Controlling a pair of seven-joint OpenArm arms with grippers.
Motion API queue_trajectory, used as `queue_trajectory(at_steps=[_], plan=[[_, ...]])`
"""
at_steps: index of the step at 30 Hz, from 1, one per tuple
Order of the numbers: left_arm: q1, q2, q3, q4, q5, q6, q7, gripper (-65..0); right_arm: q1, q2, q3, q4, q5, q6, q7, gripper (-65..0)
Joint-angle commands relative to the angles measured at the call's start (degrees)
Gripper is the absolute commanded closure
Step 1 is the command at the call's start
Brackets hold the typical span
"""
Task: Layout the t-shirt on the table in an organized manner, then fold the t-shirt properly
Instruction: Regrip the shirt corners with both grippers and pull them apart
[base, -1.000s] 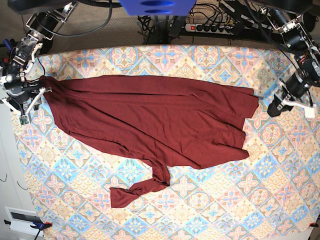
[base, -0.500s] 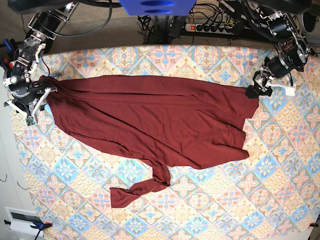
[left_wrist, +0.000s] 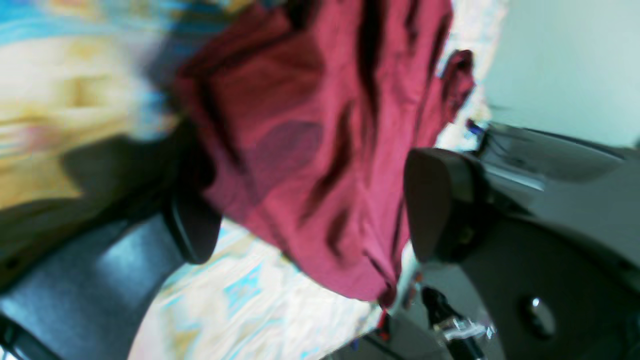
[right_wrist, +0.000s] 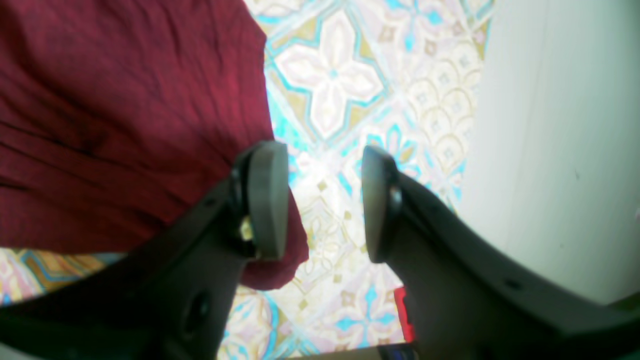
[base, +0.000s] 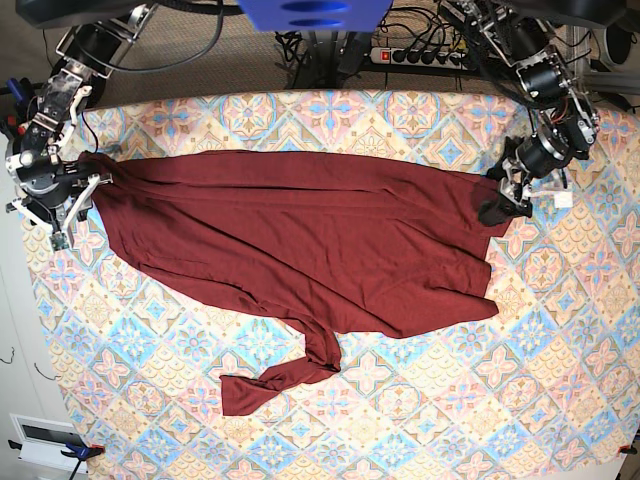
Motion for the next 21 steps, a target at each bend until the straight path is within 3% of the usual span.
queue_trajectory(at_steps=[1, 7, 9, 11, 17, 21], plan=[[-0.44, -0.39, 0.10, 0.19, 0.55, 0.39, 0.55, -53.9, 0.80, 1.18, 0.33, 1.40, 0.52, -0.27, 0.84, -22.8], [-2.02, 1.54, 0.10, -0.69, 1.43, 0.39, 0.55, -53.5, 0.80, 0.91, 0.33, 1.48, 0.52, -0.27, 0.75, -22.8], [-2.20, 1.63, 0.10, -0.69, 2.22, 0.39, 0.55, -49.8, 0.45, 0.91, 0.33, 1.48, 0.52, -0.27, 0.75, -22.8], [-2.20, 1.63, 0.10, -0.69, 2.40, 0.30, 0.55, -40.7, -0.70, 0.91, 0.51, 1.48, 0.52, -0.27, 0.84, -22.8], [-2.11, 1.19, 0.01, -0.69, 2.58, 0.30, -0.85, -1.6, -3.51, 0.83, 6.75, 1.48, 0.61, -0.27, 0.75, -22.8], [-2.11, 1.19, 0.01, -0.60, 2.49, 0.39, -0.94, 0.0, -5.27, 0.83, 9.91, 1.48, 5.88, -0.27, 0.49, -23.2]])
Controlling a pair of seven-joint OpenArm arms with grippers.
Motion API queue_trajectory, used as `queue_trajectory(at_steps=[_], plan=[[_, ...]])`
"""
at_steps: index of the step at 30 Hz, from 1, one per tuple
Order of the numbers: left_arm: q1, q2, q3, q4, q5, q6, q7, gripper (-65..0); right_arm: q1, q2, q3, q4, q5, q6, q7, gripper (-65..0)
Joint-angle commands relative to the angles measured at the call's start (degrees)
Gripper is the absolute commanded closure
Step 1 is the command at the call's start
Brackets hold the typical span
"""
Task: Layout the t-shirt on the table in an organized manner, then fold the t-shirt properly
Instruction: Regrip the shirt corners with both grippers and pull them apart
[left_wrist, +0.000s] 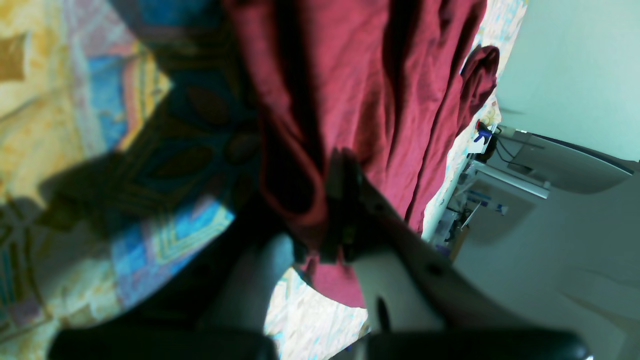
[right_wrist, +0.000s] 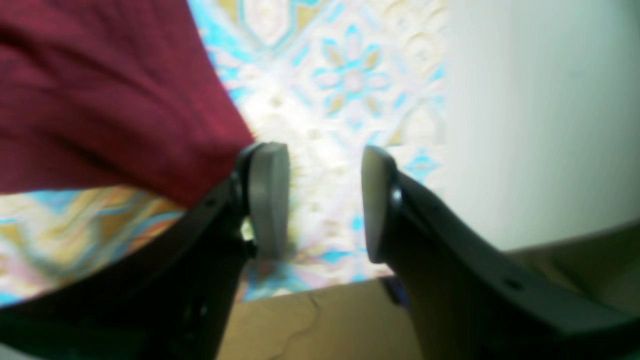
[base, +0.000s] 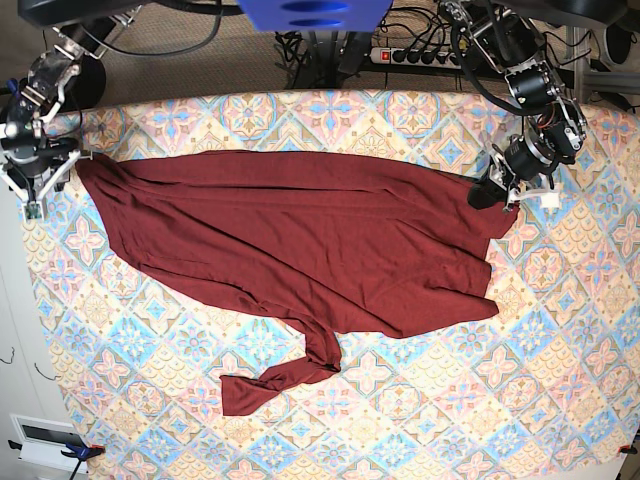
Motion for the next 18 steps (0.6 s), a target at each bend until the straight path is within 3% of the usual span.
queue_trajectory(at_steps=[1, 9, 14, 18], plan=[[-0.47, -0.64, -0.08, 0.97, -1.58, -0.31, 0.00, 0.0, 0.74, 1.13, 1.09, 0.98, 2.51, -0.29, 0.48, -23.2], [-0.29, -0.64, -0.08, 1.15, -1.84, -0.40, 0.00, 0.0, -1.19, 1.13, 7.77, 0.28, 19.38, -0.29, -6.46, -23.6], [-0.12, -0.64, -0.08, 1.15, -1.84, -0.40, 0.00, 0.0, -0.66, 1.13, 10.14, -4.82, 23.34, -0.29, -10.59, -30.3], [-0.03, -0.73, -0.17, 1.15, -1.84, -0.40, 0.09, 0.0, -0.66, 1.22, 10.14, -10.62, 27.12, -0.29, -10.51, -31.7]])
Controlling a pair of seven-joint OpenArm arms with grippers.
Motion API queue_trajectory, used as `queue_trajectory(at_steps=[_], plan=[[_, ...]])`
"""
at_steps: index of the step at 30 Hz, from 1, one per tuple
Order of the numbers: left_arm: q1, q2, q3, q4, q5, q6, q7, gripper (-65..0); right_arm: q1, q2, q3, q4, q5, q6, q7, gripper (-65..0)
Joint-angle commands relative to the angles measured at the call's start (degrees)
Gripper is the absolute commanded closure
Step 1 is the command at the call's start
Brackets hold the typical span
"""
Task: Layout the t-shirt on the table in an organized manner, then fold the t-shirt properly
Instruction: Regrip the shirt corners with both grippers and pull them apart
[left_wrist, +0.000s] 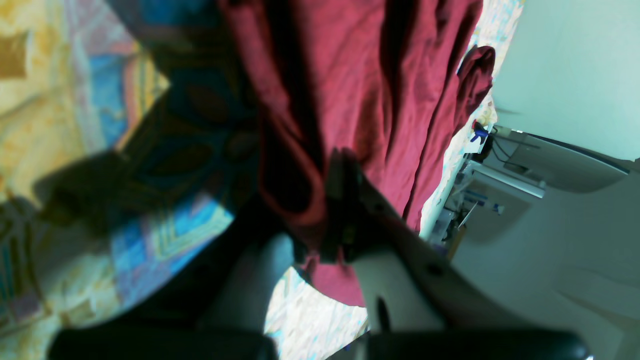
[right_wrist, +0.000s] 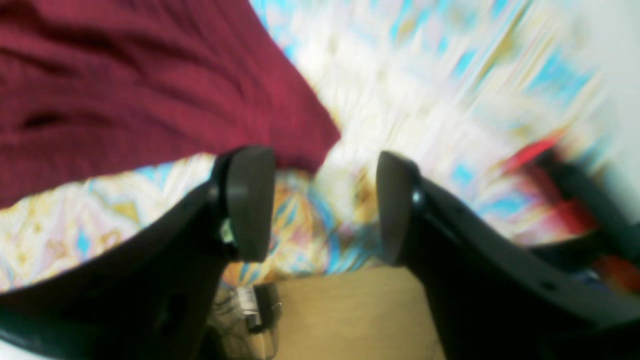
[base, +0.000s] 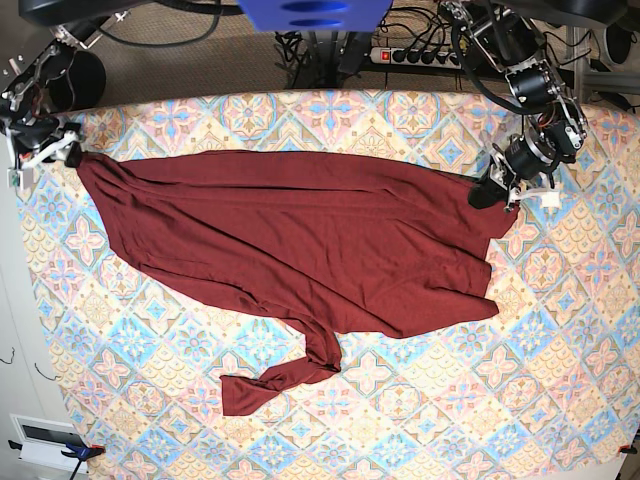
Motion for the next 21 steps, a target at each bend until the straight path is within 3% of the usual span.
queue_trajectory(at_steps=[1, 13, 21], plan=[[-0.38, -0.62, -0.17, 1.10, -1.16, -0.38, 0.09, 0.0, 0.67, 1.39, 0.33, -0.71, 2.25, 0.17, 1.41, -31.7], [-0.38, -0.71, -0.17, 1.10, -1.16, -0.38, 0.17, 0.0, 1.28, 1.39, 0.33, -12.05, 8.14, 0.17, 1.84, -31.8], [-0.38, -0.71, -0.08, 1.10, -1.16, -0.38, 0.17, 0.0, 5.94, 1.31, 0.07, -13.81, 8.41, 0.17, 1.76, -31.8]])
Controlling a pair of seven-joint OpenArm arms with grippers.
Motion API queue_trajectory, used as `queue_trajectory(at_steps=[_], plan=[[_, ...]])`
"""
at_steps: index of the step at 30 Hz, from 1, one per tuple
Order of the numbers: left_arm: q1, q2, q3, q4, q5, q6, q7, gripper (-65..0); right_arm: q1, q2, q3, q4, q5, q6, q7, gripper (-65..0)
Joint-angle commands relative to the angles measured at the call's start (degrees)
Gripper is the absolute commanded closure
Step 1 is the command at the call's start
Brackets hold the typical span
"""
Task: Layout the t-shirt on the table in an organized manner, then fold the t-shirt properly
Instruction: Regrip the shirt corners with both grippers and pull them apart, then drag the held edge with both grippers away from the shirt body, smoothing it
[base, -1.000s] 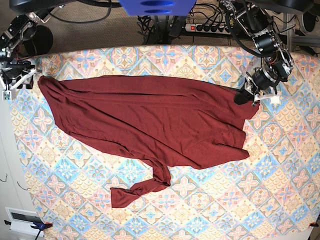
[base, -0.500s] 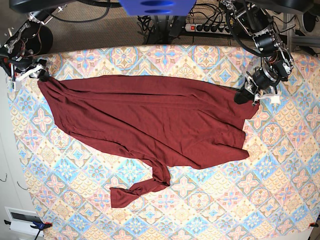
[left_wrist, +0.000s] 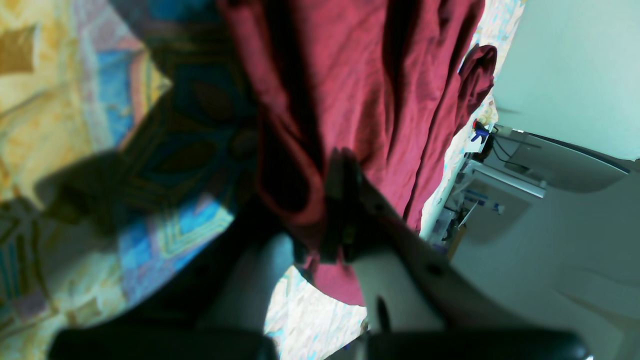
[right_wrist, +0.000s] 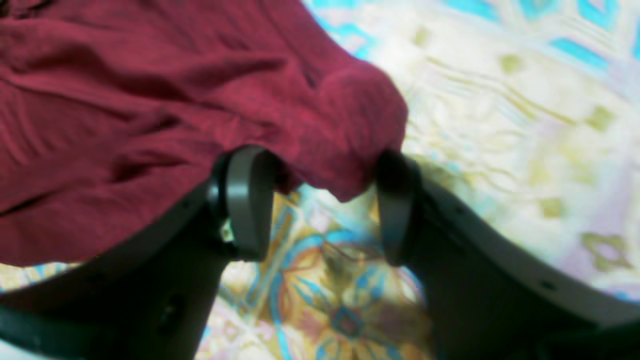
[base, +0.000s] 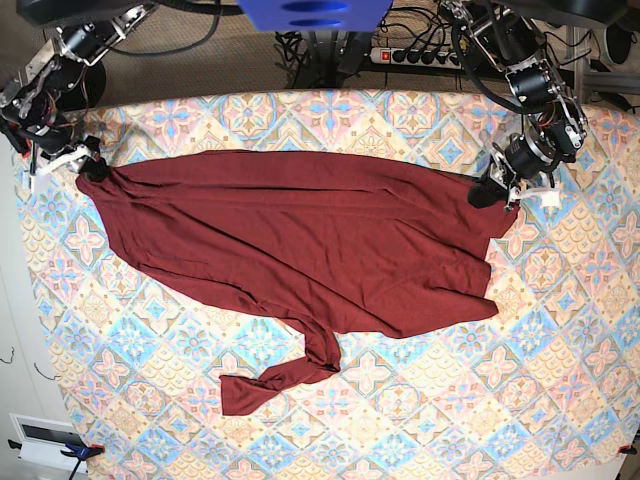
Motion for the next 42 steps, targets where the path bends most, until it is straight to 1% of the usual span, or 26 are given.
queue_trajectory(at_steps=[1, 11, 13, 17, 20, 22, 23, 30, 33, 35, 40, 42], plan=[[-0.49, -0.65, -0.08, 1.04, -1.10, -0.38, 0.13, 0.0, 0.39, 1.50, 0.26, 0.22, 0.52, 0.14, 0.27, -31.8], [-0.49, -0.47, -0.08, 1.04, -1.10, -0.38, 0.13, 0.0, 4.70, 1.50, 0.26, -5.58, 0.16, 0.14, 0.45, -31.7], [-0.49, -0.47, -0.08, 1.04, -1.10, -0.38, 0.04, 0.0, 5.76, 1.50, 0.26, -6.64, 0.16, 0.14, 0.45, -30.3], [-0.49, -0.47, -0.25, 1.04, -1.10, -0.38, 0.04, 0.0, 6.37, 1.50, 0.26, -7.34, 0.16, 0.14, 2.38, -20.1], [-0.49, -0.56, -0.34, 1.04, -1.10, -0.38, -0.05, 0.0, 6.37, 1.50, 0.26, -7.60, 0.16, 0.14, 3.61, -9.2], [-0.49, -0.56, -0.34, 1.04, -1.10, -0.38, -0.05, 0.0, 6.37, 1.50, 0.26, -7.60, 0.16, 0.14, 3.79, -5.2], [-0.49, -0.56, -0.43, 1.04, -1.10, -0.38, -0.05, 0.0, 6.37, 1.50, 0.26, -7.60, 0.16, 0.14, 3.79, -4.3], [-0.49, -0.56, -0.43, 1.04, -1.19, -0.47, -0.05, 0.0, 6.20, 1.59, 0.70, -7.08, 0.52, 0.14, 3.79, -2.4], [-0.31, -0.65, -0.43, 1.12, -1.27, -0.47, 0.04, 0.0, 5.58, 1.59, 3.08, -7.08, 0.52, 0.14, 3.52, -2.3], [0.74, -0.65, -0.43, 2.44, -1.27, -0.47, -0.05, 0.0, 3.47, 1.59, 3.60, -6.99, 0.69, 0.14, 3.52, -2.3], [2.85, -0.65, -0.43, 7.01, -1.27, -0.47, -0.05, 0.0, -0.93, 1.59, 3.69, -6.37, 5.97, 0.14, 3.52, -2.3], [3.73, -0.65, -0.43, 8.25, -1.27, -0.47, -0.05, 0.0, -2.33, 1.59, 3.69, -4.00, 6.58, 0.14, 3.52, -2.3]])
